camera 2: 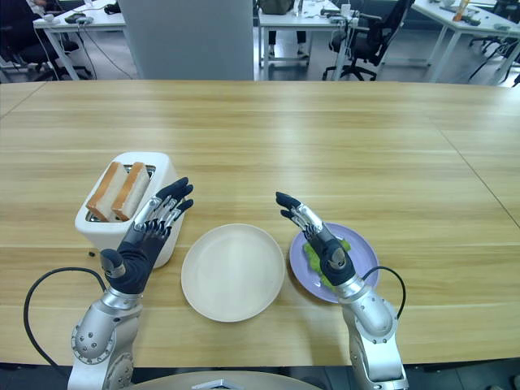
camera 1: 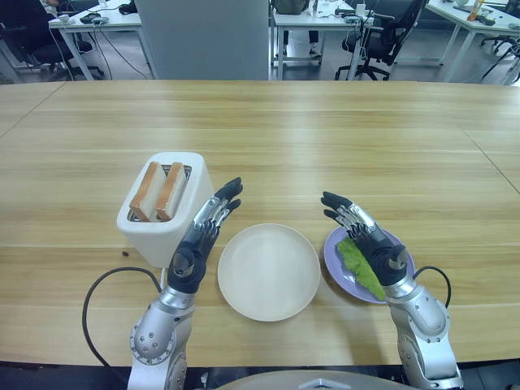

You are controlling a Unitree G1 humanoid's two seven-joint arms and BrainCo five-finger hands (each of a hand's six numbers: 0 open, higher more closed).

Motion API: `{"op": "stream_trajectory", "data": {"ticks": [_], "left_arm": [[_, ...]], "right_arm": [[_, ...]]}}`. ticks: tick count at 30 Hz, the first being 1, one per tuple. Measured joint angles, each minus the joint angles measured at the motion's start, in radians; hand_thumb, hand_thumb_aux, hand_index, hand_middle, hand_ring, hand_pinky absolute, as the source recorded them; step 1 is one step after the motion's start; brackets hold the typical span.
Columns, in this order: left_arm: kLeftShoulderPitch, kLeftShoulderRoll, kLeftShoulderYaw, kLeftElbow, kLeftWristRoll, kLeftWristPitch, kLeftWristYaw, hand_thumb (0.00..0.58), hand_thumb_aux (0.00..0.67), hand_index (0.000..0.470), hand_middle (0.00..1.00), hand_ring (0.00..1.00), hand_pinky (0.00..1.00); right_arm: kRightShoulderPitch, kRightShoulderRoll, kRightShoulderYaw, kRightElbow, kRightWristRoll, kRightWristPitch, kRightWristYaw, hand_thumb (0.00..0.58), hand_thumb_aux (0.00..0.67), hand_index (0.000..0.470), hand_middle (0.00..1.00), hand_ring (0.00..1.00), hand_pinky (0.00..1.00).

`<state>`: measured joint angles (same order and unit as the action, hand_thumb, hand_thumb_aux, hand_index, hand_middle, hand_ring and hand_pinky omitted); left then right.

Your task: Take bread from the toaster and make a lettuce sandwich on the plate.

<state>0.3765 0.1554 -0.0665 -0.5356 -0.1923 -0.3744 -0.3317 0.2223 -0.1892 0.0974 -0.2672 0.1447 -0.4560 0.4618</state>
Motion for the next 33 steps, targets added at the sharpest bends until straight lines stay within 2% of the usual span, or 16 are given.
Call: {"op": "stream_trajectory", "data": {"ticks": [16, 21, 33], "left_arm": [[0.001, 0.006, -0.001, 0.018, 0.024, -0.014, 0.008, 0.0, 0.0, 0.0, 0.0, 0.0, 0.0], [0.0, 0.007, -0.001, 0.018, 0.037, -0.019, 0.01, 0.0, 0.0, 0.0, 0.0, 0.0, 0.0], [-0.002, 0.01, -0.005, 0.03, 0.075, -0.036, 0.019, 0.0, 0.0, 0.0, 0.0, 0.0, 0.0]], "right_arm": [[-0.024, 0.005, -0.01, 0.052, -0.199, -0.017, -0.168, 0.0, 0.0, 0.0, 0.0, 0.0, 0.0], [-0.02, -0.018, 0.025, 0.052, -0.184, -0.016, -0.139, 0.0, 0.0, 0.0, 0.0, 0.0, 0.0], [-0.015, -0.042, 0.024, 0.06, -0.161, -0.05, -0.137, 0.0, 0.0, 0.0, 0.0, 0.0, 0.0]]}}
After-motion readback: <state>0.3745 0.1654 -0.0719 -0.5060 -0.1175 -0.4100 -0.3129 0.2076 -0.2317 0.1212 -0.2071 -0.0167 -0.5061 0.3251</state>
